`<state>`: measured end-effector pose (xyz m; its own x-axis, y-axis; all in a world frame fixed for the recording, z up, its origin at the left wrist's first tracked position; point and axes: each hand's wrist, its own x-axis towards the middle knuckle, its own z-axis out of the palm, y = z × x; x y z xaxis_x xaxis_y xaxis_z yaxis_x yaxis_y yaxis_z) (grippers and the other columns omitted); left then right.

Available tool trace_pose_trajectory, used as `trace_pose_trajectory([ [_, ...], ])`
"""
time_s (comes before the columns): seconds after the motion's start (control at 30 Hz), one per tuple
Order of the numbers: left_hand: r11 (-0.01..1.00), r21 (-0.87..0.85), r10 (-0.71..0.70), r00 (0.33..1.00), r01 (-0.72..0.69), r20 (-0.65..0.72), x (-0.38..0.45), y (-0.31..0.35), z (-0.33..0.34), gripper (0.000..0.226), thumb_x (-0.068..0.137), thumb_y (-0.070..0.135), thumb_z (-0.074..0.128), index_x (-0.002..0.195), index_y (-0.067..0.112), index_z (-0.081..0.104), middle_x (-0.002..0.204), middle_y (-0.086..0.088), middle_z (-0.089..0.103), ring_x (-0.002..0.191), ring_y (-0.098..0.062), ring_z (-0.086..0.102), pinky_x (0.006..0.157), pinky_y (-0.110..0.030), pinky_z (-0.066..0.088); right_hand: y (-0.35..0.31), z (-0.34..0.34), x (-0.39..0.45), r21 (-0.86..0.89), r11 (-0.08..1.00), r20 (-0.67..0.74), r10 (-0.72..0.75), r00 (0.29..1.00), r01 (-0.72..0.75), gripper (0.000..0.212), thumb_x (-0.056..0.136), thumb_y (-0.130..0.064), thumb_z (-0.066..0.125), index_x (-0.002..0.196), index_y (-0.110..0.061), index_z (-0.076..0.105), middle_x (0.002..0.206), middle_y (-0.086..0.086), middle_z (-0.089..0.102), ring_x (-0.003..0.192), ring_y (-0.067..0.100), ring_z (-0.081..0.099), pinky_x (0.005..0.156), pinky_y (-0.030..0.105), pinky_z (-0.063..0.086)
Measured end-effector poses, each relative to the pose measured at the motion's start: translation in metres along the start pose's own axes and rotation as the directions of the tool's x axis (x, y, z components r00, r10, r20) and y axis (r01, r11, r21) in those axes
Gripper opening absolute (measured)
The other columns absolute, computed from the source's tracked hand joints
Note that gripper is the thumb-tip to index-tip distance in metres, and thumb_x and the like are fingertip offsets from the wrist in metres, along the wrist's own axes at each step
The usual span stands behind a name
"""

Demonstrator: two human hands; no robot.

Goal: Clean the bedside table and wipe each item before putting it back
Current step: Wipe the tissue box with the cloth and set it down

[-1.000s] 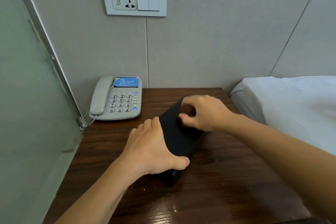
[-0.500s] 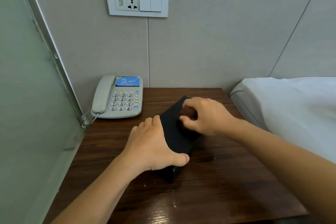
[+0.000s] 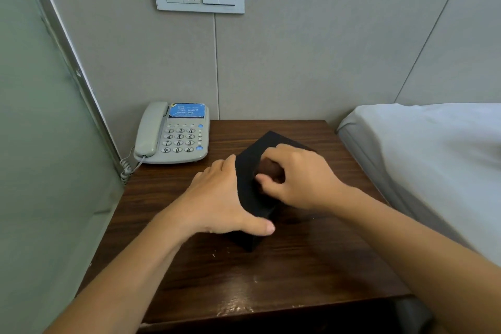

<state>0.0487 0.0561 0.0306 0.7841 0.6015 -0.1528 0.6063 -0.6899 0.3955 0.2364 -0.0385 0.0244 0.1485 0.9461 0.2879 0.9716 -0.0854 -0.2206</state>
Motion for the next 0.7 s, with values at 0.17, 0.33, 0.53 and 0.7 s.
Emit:
trace_pose_trajectory([
  [0.17, 0.996, -0.046, 0.086, 0.993, -0.083, 0.082, -0.016, -0.028, -0.001, 0.157, 0.054, 0.064, 0.093, 0.162, 0.032, -0.016, 0.171, 0.015, 0.000, 0.156, -0.010, 0.008, 0.123, -0.032, 0.023, 0.030, -0.004, 0.020, -0.112, 0.973, -0.044, 0.199, 0.979, -0.203, 0.037, 0.093, -0.062, 0.054, 0.114, -0.032, 0.059, 0.100, -0.005, 0.060, 0.091, 0.023, 0.063, 0.073, 0.039, 0.055],
  [0.33, 0.990, -0.113, 0.083, 0.996, -0.086, -0.035, -0.013, -0.032, 0.009, 0.157, 0.051, 0.062, 0.095, 0.164, 0.031, -0.009, 0.170, 0.009, 0.010, 0.155, -0.010, 0.014, 0.121, -0.031, 0.027, -0.031, 0.008, -0.010, -0.087, 0.996, -0.090, 0.014, 0.996, -0.022, 0.033, 0.091, -0.061, 0.053, 0.107, -0.033, 0.060, 0.094, -0.011, 0.058, 0.087, 0.014, 0.059, 0.070, 0.035, 0.052],
  [0.53, 0.987, -0.106, 0.118, 0.992, -0.122, -0.047, -0.014, -0.032, 0.012, 0.155, 0.054, 0.059, 0.096, 0.164, 0.026, -0.009, 0.169, 0.008, 0.012, 0.154, -0.010, 0.011, 0.119, -0.028, 0.024, -0.047, 0.002, -0.031, 0.057, 0.992, 0.019, -0.114, 0.993, 0.113, 0.027, 0.088, -0.060, 0.055, 0.102, -0.037, 0.060, 0.091, -0.015, 0.058, 0.084, 0.007, 0.059, 0.070, 0.030, 0.051],
  [0.7, 0.989, -0.021, 0.144, 0.988, -0.146, -0.057, -0.012, -0.035, 0.014, 0.154, 0.055, 0.066, 0.091, 0.164, 0.023, -0.009, 0.168, 0.010, 0.010, 0.153, -0.012, 0.011, 0.118, -0.026, 0.023, -0.030, 0.006, -0.018, -0.055, 0.993, -0.111, 0.094, 0.989, -0.100, 0.028, 0.090, -0.059, 0.057, 0.102, -0.034, 0.058, 0.092, -0.012, 0.057, 0.086, 0.013, 0.060, 0.069, 0.035, 0.053],
])
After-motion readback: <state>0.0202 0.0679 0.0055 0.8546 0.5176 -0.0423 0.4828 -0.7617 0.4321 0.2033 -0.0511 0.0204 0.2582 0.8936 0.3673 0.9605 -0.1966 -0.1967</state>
